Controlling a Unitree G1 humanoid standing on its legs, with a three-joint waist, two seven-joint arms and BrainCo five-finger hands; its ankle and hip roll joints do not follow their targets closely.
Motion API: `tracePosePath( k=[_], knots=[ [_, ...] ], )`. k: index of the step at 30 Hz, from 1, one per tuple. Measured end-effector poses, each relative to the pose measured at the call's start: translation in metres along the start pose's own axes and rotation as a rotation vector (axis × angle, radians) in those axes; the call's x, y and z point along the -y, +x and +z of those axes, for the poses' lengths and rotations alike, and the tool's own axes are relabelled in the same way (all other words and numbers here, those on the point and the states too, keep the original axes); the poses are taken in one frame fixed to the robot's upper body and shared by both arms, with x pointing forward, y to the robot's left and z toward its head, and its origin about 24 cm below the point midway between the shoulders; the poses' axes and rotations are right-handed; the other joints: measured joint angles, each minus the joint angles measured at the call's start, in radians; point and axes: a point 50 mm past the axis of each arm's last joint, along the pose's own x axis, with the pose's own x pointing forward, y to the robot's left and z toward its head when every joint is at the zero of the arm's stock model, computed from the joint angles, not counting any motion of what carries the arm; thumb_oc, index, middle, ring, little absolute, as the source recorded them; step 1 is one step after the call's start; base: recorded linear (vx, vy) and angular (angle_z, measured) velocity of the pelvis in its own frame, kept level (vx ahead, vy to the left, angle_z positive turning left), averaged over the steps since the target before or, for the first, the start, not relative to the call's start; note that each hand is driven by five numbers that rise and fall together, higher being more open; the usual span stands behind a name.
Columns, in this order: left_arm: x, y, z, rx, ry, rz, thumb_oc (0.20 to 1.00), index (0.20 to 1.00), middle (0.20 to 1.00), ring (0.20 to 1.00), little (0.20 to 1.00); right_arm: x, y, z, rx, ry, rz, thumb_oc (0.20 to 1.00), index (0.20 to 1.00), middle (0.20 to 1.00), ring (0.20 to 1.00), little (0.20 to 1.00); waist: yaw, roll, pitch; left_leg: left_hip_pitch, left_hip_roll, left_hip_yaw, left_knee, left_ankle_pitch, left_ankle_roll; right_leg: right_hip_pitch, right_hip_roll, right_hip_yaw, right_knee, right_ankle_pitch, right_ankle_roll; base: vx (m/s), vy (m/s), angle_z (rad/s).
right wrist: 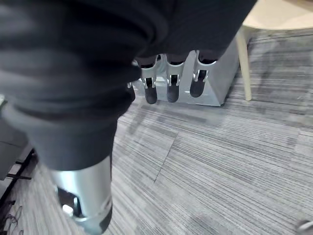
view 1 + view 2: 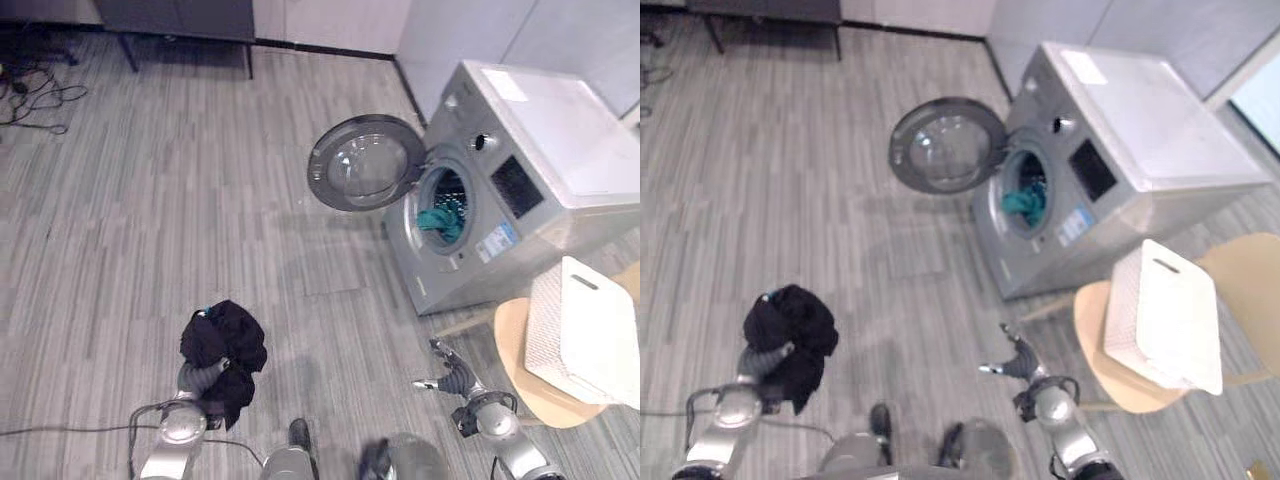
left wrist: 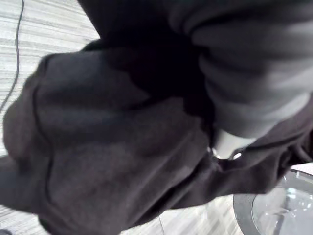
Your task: Grab the laundry basket,head to the washer,open it,put in the laundry and shut it.
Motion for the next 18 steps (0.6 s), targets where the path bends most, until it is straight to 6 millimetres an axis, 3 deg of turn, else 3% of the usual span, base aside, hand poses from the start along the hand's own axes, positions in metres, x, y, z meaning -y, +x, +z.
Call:
tracePosePath(
  k=[1,2,4,5,6,7,8,9,10,11,12,13,14,15,17,18],
  knots=[
    [0.009,-0.002,-0.004,-0.011,-0.011,-0.023,0.200,0.200,0.200,0.200,0.200,0.001,-0.001,-0.006,-0.024,-0.004,-0.001,1.000,1.000,1.000,1.000,1.000,-0.023,0.005,0.004,0.039,-0.034,-0.001,-0.021,-0.005,-0.006,-0.065,-0.002,-0.016,-0.104,0.015,-0.010,0.38,-0.051,0.81],
    [0.014,-0.002,-0.002,-0.006,-0.019,-0.040,0.200,0.200,0.200,0.200,0.200,-0.001,-0.004,-0.011,-0.042,-0.002,0.006,1.000,1.000,1.000,1.000,1.000,-0.031,0.012,0.009,0.055,-0.038,-0.004,-0.030,-0.019,-0.024,-0.124,0.004,-0.027,-0.212,0.058,-0.022,0.58,-0.087,0.87],
    [0.021,-0.003,-0.009,-0.040,-0.024,-0.068,0.200,0.200,0.200,0.200,0.200,-0.005,-0.006,-0.021,-0.084,-0.005,0.020,1.000,1.000,1.000,1.000,1.000,-0.041,0.023,0.016,0.103,-0.045,-0.074,-0.015,-0.087,-0.052,-0.156,0.022,0.031,-0.411,0.101,0.023,0.64,-0.127,0.77],
    [0.023,-0.004,-0.013,-0.055,0.005,-0.084,0.200,0.200,0.200,0.200,0.200,-0.007,-0.007,-0.028,-0.118,-0.005,0.029,1.000,1.000,1.000,1.000,1.000,-0.050,0.024,0.016,0.152,-0.048,-0.103,-0.010,-0.136,-0.055,-0.153,0.026,0.052,-0.435,0.101,0.023,0.63,-0.148,0.80],
    [0.028,-0.005,-0.016,-0.068,0.010,-0.104,0.200,0.200,0.200,0.200,0.200,-0.008,-0.008,-0.031,-0.135,-0.003,0.032,1.000,1.000,1.000,1.000,1.000,-0.054,0.028,0.015,0.210,-0.045,-0.112,-0.010,-0.166,-0.081,-0.137,0.031,0.051,-0.395,0.108,0.014,0.62,-0.182,0.80],
    [0.037,-0.006,-0.015,-0.063,0.010,-0.134,0.200,0.200,0.200,0.200,0.200,-0.004,-0.008,-0.034,-0.145,-0.001,0.019,1.000,1.000,1.000,1.000,1.000,-0.065,0.038,0.016,0.242,-0.030,-0.112,0.014,-0.178,-0.101,-0.104,0.046,0.075,-0.361,0.168,-0.027,0.72,-0.266,0.81],
    [0.047,-0.008,-0.015,-0.063,0.013,-0.168,0.200,0.200,0.200,0.200,0.200,-0.001,-0.006,-0.036,-0.164,0.016,0.001,1.000,1.000,1.000,1.000,1.000,-0.081,0.056,0.017,0.228,-0.016,-0.116,0.153,-0.186,-0.119,-0.078,0.056,0.103,-0.294,0.174,-0.095,0.49,-0.240,0.77],
    [0.054,-0.012,-0.019,-0.076,0.023,-0.206,0.200,0.200,0.200,0.200,0.200,-0.001,-0.008,-0.041,-0.186,0.016,0.004,1.000,1.000,1.000,1.000,1.000,-0.084,0.056,0.011,0.197,-0.001,-0.107,0.366,-0.146,-0.182,0.001,0.062,0.119,-0.281,0.204,-0.150,0.28,-0.181,0.47],
    [0.063,-0.020,-0.028,-0.100,-0.005,-0.216,0.200,0.200,0.200,0.200,0.200,0.002,-0.016,-0.052,-0.221,0.010,-0.002,1.000,1.000,1.000,1.000,1.000,-0.083,0.055,-0.020,0.082,0.046,-0.076,0.660,-0.006,-0.247,0.078,0.065,0.116,-0.324,0.219,-0.164,0.32,-0.103,-0.24],
    [0.064,-0.026,-0.034,-0.110,-0.008,-0.224,0.200,0.200,0.200,0.200,0.200,0.014,-0.016,-0.053,-0.220,-0.005,-0.035,1.000,1.000,1.000,1.000,1.000,-0.064,0.071,-0.075,-0.089,0.094,-0.031,0.782,-0.075,-0.186,0.146,0.095,0.155,-0.413,0.241,-0.188,0.32,-0.051,-0.55],
    [0.062,-0.026,-0.034,-0.107,-0.002,-0.219,0.200,0.200,0.200,0.200,0.200,0.019,-0.013,-0.049,-0.206,-0.006,-0.049,1.000,1.000,1.000,1.000,1.000,-0.063,0.064,-0.076,-0.141,0.097,-0.024,0.728,-0.121,-0.171,0.172,0.106,0.168,-0.448,0.241,-0.193,0.34,-0.005,-0.61],
    [0.060,-0.025,-0.033,-0.105,0.002,-0.217,0.200,0.200,0.200,0.200,0.200,0.021,-0.011,-0.047,-0.200,-0.005,-0.055,1.000,1.000,1.000,1.000,1.000,-0.065,0.060,-0.075,-0.166,0.091,-0.025,0.691,-0.132,-0.164,0.184,0.111,0.178,-0.460,0.243,-0.191,0.19,0.039,-0.79],
    [0.052,-0.024,-0.033,-0.103,0.025,-0.205,0.200,0.200,0.200,0.200,0.200,0.022,-0.006,-0.037,-0.165,-0.004,-0.061,1.000,1.000,1.000,1.000,1.000,-0.042,0.020,-0.062,-0.201,0.049,-0.067,0.436,-0.149,-0.136,0.241,0.117,0.246,-0.505,0.243,-0.194,0.13,0.031,-1.12],
    [0.048,-0.024,-0.035,-0.111,0.039,-0.198,0.200,0.200,0.200,0.200,0.200,0.021,-0.004,-0.032,-0.144,0.000,-0.061,1.000,1.000,1.000,1.000,1.000,-0.036,-0.011,-0.052,-0.228,0.043,-0.106,0.324,-0.124,-0.141,0.276,0.132,0.283,-0.518,0.243,-0.190,0.19,0.045,-1.44],
    [0.043,-0.025,-0.038,-0.120,0.055,-0.193,0.200,0.200,0.200,0.200,0.200,0.018,-0.003,-0.031,-0.136,-0.004,-0.050,1.000,1.000,1.000,1.000,1.000,-0.038,-0.009,-0.054,-0.272,0.060,-0.184,0.212,-0.043,-0.151,0.331,0.167,0.293,-0.542,0.225,-0.166,0.30,0.113,-1.30],
    [0.042,-0.026,-0.039,-0.127,0.058,-0.192,0.200,0.200,0.200,0.200,0.200,0.016,-0.005,-0.034,-0.146,-0.015,-0.041,1.000,1.000,1.000,1.000,1.000,-0.042,-0.006,-0.055,-0.296,0.042,-0.308,0.160,0.012,-0.170,0.384,0.182,0.325,-0.570,0.196,-0.143,0.32,0.155,-1.48]
  ],
)
